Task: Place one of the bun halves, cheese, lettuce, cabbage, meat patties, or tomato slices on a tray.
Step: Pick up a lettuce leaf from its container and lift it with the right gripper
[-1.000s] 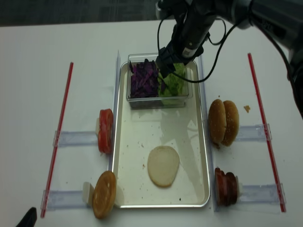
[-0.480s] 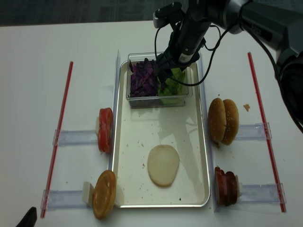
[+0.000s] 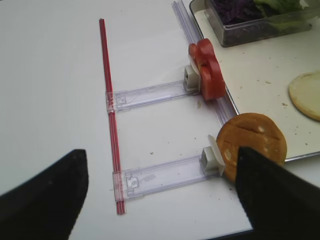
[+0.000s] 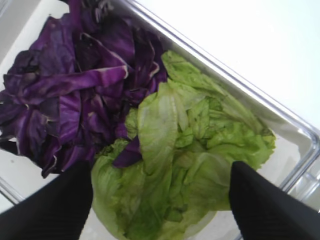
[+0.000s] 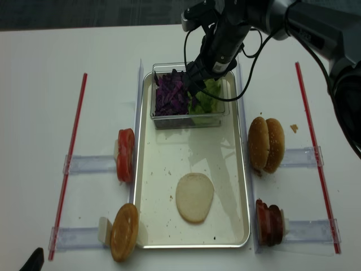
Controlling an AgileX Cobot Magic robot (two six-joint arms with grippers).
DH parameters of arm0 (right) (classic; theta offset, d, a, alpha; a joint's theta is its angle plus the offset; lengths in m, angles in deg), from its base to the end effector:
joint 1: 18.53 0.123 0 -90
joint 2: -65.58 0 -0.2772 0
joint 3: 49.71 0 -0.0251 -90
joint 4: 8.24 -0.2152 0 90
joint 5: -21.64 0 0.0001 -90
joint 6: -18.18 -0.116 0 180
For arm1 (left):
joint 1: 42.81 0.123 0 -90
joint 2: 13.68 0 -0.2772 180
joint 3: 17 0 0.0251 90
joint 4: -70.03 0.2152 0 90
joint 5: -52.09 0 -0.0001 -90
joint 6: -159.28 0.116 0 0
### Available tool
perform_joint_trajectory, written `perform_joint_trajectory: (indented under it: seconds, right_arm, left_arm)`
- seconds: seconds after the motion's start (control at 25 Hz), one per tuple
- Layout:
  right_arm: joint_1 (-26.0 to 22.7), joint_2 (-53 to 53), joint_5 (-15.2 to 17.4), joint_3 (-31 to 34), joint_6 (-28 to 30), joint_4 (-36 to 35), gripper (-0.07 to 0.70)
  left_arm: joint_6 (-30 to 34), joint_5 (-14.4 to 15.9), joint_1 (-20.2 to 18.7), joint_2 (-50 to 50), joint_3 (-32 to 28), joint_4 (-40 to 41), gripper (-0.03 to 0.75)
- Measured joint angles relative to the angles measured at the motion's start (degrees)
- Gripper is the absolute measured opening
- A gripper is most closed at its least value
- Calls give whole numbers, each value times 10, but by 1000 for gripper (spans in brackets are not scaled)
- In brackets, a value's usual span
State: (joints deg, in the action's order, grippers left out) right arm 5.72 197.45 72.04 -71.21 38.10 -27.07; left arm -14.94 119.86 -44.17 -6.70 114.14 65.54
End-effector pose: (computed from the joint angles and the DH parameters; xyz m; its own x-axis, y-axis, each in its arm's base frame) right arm 0.3850 0.2051 0.1730 -0.7811 -0.4934 -0.3827 -0.5876 0.7882 0.1832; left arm -0.0150 -0.0081 0.2343 -0.5451 0.0839 -0.8342 0.1231 0.9922 0.0193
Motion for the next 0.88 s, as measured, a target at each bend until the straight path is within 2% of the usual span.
perform_joint_trajectory:
  seconds: [0.48, 0.88]
  right_arm:
    - [0, 18, -13, -2, 18, 0, 581]
    - [1, 42, -19, -14, 21, 0, 547]
  left_arm:
    - [0, 0, 0, 0, 0, 0, 554]
    - [0, 0, 0, 0, 0, 0, 554]
